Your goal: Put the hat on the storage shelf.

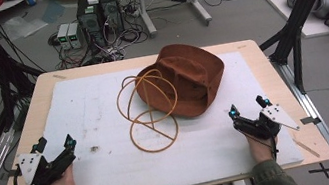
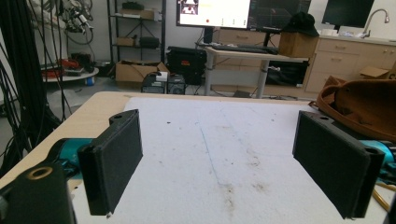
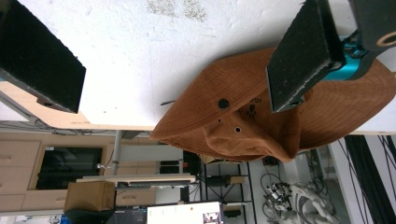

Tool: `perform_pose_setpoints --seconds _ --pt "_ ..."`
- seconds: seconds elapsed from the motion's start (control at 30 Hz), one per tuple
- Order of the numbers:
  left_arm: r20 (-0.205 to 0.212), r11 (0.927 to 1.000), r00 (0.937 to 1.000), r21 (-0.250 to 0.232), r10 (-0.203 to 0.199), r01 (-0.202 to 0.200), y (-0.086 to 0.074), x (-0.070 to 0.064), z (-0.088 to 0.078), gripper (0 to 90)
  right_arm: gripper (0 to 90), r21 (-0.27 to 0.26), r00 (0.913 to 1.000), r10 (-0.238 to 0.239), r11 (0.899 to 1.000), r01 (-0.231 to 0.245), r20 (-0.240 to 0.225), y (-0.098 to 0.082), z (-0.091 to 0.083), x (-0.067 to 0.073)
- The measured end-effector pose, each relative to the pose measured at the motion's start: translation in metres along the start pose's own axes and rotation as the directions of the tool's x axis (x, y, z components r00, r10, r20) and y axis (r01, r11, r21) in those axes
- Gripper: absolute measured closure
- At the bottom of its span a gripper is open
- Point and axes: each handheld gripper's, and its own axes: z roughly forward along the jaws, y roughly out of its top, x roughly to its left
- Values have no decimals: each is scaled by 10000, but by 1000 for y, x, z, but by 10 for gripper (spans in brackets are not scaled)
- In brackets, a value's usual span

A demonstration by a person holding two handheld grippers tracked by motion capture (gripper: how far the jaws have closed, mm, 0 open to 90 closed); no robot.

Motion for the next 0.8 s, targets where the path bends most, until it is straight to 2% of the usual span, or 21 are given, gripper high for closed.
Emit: perform_pose_setpoints --seconds 0.8 --pt "-29 9999 10000 103 -18 19 -1 2 0 161 38 179 10000 -77 9998 77 -39 -1 4 -2"
